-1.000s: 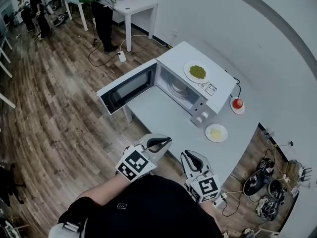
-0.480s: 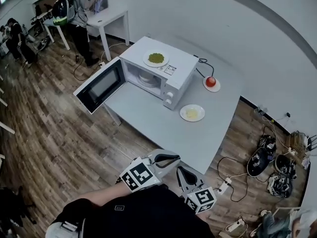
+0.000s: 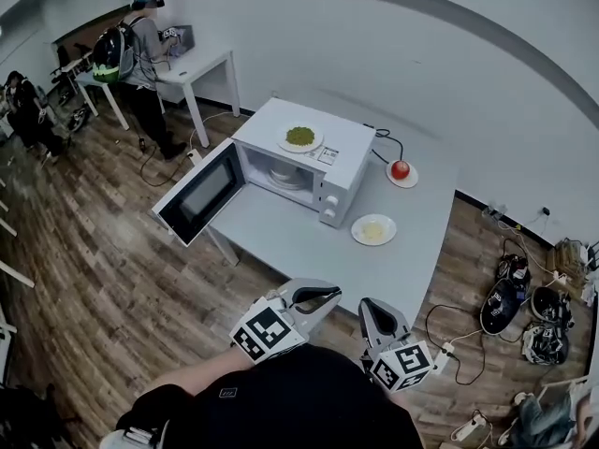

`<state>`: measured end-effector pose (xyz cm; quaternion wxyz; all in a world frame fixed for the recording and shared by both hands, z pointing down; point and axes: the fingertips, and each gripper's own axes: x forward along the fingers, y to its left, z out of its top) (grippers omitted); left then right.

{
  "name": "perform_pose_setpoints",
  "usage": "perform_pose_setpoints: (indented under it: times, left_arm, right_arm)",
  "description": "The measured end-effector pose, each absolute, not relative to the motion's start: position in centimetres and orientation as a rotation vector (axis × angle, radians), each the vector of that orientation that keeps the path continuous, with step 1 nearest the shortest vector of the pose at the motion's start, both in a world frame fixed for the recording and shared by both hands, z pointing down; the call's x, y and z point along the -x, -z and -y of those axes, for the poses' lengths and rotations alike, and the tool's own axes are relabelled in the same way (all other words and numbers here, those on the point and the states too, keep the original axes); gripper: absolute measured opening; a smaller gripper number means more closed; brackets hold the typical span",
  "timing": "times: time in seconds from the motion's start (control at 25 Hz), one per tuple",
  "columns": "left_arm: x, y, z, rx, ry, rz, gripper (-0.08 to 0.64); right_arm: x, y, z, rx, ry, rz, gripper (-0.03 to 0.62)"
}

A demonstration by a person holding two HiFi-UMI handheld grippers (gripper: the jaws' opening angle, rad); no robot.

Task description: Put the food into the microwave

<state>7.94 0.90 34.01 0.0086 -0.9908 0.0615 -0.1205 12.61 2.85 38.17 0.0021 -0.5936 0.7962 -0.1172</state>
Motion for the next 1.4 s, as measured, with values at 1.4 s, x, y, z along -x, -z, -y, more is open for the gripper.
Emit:
perform_pose_setpoints:
  times: [1.4]
  left_arm:
    - [-6.2,-35.8,1.3,3.17,0.392,-0.232,0.021]
  right_arm:
    - [-10.5,-36.1,-3.8,1.912,0.346,-2.523,0.014]
